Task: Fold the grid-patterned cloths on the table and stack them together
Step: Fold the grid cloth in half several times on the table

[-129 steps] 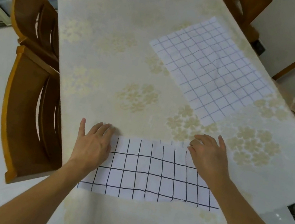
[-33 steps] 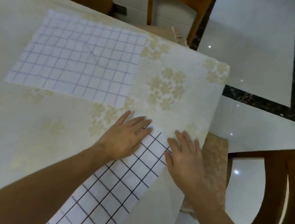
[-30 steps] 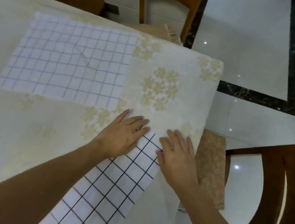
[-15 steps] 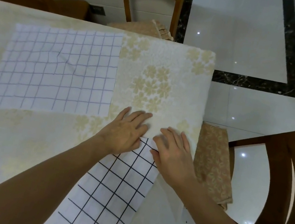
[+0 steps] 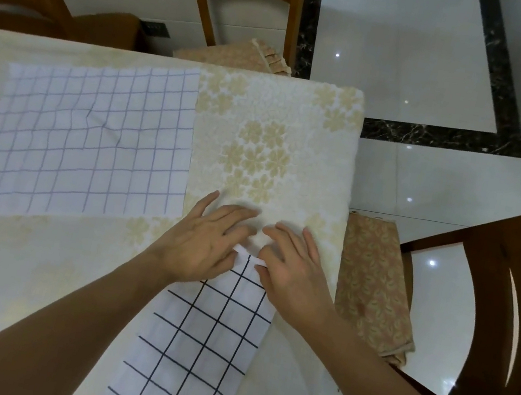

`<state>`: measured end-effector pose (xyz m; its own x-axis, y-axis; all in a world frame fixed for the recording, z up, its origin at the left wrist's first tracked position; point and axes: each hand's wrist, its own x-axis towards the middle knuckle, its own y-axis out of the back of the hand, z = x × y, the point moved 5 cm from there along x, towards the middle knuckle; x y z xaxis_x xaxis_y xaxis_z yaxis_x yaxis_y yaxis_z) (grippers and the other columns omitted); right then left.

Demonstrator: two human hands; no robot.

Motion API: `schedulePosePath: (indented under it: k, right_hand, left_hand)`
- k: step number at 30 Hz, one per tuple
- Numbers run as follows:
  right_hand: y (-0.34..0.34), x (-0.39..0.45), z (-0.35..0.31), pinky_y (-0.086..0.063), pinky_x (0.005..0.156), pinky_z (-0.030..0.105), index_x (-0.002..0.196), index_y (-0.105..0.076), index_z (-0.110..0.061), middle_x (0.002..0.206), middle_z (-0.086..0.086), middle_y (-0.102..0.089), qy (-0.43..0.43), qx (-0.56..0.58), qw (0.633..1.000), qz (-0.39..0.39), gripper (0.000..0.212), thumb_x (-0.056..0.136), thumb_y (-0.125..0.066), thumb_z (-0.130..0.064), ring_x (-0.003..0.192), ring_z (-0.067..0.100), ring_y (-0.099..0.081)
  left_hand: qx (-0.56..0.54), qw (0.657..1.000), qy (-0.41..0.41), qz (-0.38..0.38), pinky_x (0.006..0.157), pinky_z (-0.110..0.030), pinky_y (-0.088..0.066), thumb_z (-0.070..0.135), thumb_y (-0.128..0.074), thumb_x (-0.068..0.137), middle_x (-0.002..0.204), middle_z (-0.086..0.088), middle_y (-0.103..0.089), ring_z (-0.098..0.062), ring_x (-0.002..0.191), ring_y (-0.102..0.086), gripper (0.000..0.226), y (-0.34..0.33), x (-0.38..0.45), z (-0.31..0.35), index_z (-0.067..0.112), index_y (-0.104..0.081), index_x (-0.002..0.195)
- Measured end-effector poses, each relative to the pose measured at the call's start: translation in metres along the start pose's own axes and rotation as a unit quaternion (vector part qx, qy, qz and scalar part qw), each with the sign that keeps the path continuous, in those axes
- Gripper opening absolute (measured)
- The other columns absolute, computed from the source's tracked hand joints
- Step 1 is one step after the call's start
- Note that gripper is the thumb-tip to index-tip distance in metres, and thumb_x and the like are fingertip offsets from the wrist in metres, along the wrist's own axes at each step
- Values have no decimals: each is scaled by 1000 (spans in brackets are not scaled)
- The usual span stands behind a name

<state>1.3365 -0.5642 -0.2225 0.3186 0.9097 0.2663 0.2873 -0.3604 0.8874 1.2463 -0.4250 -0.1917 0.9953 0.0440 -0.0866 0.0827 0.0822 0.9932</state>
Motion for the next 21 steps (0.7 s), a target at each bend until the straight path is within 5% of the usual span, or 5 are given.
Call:
schedulePosePath:
  k: [7,12,16,19,21]
  right_hand:
    - [23,17,16,-36,111,54,91,-67,-12,123,6,-65,0,25,1000,0,9,86,-65,-19,123,26,-56]
    - [28,28,15,-48,101,47,97,-76,-14,121,3,-70,3,59,997,-44,18,83,-68,-21,122,26,-58]
    - [42,17,-13,-56,94,43,103,-78,-19,118,2,-72,22,45,998,-49,29,89,-53,-20,120,26,-63]
    - [60,4,-43,-61,80,41,102,-78,-19,115,2,-74,23,22,999,-27,34,88,-47,-18,113,27,-67]
    - [66,-7,-63,-63,73,40,106,-77,-19,114,2,-74,22,-10,999,-23,28,85,-61,-10,110,28,-69]
  left_hand:
    - [46,999,-27,3,117,-55,-27,29,-43,95,123,2,-67,-20,122,-57,35,4,14,2,17,-65,119]
    - [66,997,-10,47,116,-55,-29,21,-51,94,120,-1,-70,-22,121,-60,22,20,6,9,15,-64,111]
    - [68,995,6,67,119,-52,-24,15,-54,93,116,-3,-73,-24,123,-60,16,34,-15,16,13,-61,107]
    - [75,993,2,94,119,-47,-22,7,-69,84,110,-3,-75,-25,121,-63,26,41,-38,26,12,-64,109]
    - [55,993,-1,106,117,-46,-26,3,-73,78,114,-2,-73,-26,119,-64,38,46,-55,33,13,-65,114]
